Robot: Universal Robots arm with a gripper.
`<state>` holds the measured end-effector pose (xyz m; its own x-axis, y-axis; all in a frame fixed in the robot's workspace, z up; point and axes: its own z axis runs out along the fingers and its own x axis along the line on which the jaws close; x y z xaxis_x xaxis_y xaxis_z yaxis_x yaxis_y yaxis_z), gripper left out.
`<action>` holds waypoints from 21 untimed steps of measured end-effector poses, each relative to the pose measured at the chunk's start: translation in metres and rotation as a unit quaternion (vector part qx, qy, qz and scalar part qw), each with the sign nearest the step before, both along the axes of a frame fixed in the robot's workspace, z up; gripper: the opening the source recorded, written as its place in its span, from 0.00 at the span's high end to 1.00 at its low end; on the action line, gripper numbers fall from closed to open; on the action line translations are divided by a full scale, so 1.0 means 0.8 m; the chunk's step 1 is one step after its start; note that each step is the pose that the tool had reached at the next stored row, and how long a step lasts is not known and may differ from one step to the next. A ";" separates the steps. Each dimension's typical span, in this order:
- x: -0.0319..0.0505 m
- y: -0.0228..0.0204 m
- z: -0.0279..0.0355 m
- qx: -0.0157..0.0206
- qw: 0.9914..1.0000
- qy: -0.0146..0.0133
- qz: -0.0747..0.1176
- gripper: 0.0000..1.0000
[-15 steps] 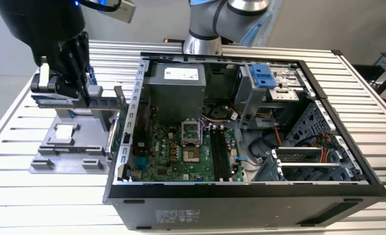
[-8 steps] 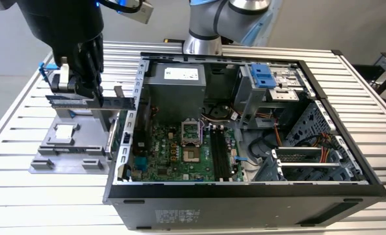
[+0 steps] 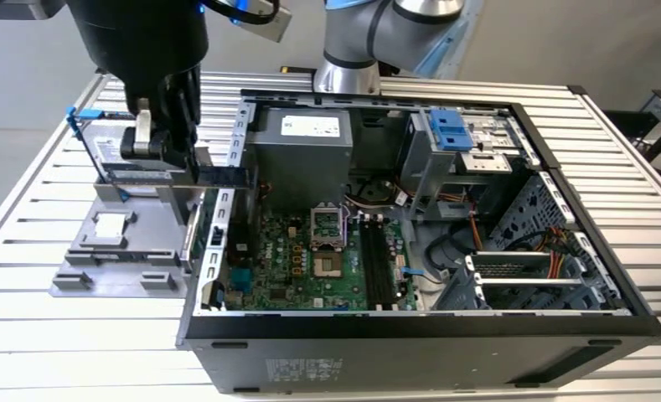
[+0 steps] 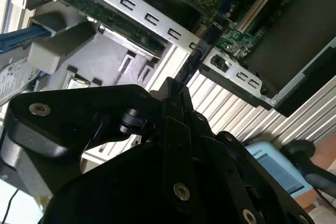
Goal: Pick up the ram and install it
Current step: 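Pick up the ram and move it above insertion slot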
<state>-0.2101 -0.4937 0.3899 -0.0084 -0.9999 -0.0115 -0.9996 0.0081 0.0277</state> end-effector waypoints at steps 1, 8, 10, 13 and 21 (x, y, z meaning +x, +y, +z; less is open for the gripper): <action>0.003 0.0000 0.0000 0.000 1.000 0.000 0.000 1.00; 0.026 0.0000 0.0000 0.000 1.000 0.002 0.000 1.00; 0.033 0.0000 0.0000 0.000 1.000 0.002 0.000 1.00; 0.043 0.0000 0.0000 0.000 1.000 0.003 0.000 1.00; 0.071 0.0000 0.0000 0.000 1.000 0.006 0.000 1.00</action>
<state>-0.1534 -0.4937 0.3899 -0.0085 -0.9999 -0.0111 -0.9992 0.0081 0.0387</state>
